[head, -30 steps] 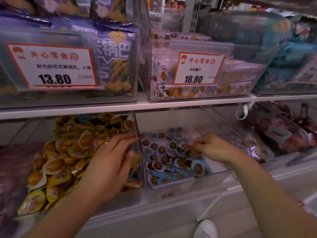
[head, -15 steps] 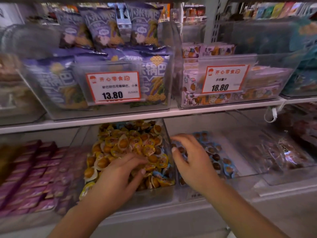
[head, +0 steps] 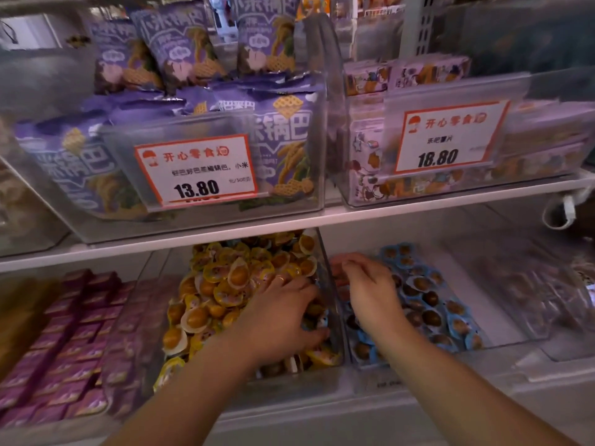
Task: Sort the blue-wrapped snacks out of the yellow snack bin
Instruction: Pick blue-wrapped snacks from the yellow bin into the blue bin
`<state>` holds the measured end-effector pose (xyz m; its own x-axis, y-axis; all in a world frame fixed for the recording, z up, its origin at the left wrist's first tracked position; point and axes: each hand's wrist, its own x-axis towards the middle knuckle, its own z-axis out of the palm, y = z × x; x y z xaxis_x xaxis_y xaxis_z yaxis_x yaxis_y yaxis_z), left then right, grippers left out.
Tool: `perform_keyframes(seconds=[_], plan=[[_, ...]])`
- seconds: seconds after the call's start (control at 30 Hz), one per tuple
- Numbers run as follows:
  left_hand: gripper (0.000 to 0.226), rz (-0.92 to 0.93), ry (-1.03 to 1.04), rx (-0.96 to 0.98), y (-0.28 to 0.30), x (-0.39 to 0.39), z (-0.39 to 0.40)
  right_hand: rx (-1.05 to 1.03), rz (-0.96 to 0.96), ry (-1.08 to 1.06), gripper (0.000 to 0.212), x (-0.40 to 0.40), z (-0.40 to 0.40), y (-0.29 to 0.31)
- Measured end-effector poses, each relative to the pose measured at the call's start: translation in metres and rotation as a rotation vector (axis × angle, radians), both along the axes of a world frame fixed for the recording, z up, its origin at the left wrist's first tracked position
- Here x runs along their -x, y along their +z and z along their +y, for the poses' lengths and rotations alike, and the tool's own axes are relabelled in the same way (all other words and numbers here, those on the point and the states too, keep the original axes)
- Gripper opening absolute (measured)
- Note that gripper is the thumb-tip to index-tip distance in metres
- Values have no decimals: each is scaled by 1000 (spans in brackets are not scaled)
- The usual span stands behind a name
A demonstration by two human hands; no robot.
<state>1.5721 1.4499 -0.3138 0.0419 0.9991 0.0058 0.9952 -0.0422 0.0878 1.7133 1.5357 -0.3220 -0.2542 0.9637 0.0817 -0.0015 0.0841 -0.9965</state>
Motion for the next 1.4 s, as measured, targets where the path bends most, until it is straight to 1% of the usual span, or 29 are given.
perform_keyframes(seconds=[0.07,0.13,0.2,0.27,0.33,0.37,0.43,0.5,0.53,0.6,0.63,0.7,0.77,0.83,0.97,1.03,1.13,1.23,1.3,1.33,1.37,1.4], plan=[[48,29,-7,27,4,9,4,-62,-58,31,27,-3,-1,-3],[50,31,-12,18,8,23,1,-33,-30,46,31,-7,-2,-2],[47,48,6,-90,8,41,-9,-29,-37,65,31,-10,-4,-1],[39,108,81,-183,10,53,-20,-61,-85,79,30,-12,-5,1],[27,170,132,-162,11,55,-26,-60,-90,77,29,-12,-6,2],[26,167,130,-147,10,52,-27,-54,-75,72,31,-12,-6,2],[33,93,120,-180,9,42,-26,-49,-51,56,34,-11,-6,2],[40,-11,104,-249,11,26,-22,-47,-47,36,35,-10,-5,1],[44,-72,82,-250,10,18,-18,-44,-50,33,35,-9,-5,0],[58,-196,52,-134,5,2,-11,-32,-44,25,34,-6,-3,-2],[68,-190,44,-66,1,-3,-7,-25,-34,21,34,-5,-2,-3],[84,-82,59,-2,-5,-5,2,-10,-22,18,32,-4,-2,-4],[90,-38,100,24,-5,-1,8,9,-17,24,31,-4,-2,-4],[84,-32,108,48,-3,2,13,24,-24,29,31,-5,-3,-3],[57,2,23,29,-4,3,16,51,-25,42,28,-7,-4,-1],[54,-7,-4,27,-5,6,17,44,-33,52,26,-8,-4,-1],[48,-127,24,40,-4,14,21,31,-33,60,25,-10,-5,0],[30,-380,98,-13,-2,25,23,28,-45,61,27,-11,-4,0],[25,-578,125,-68,2,31,21,11,-61,50,28,-12,-5,0],[24,-636,133,-92,4,32,19,-2,-67,47,27,-12,-5,0],[24,-650,131,-109,6,31,16,-22,-74,46,26,-13,-5,0],[23,-614,120,-114,7,30,13,-47,-84,45,26,-13,-6,1]])
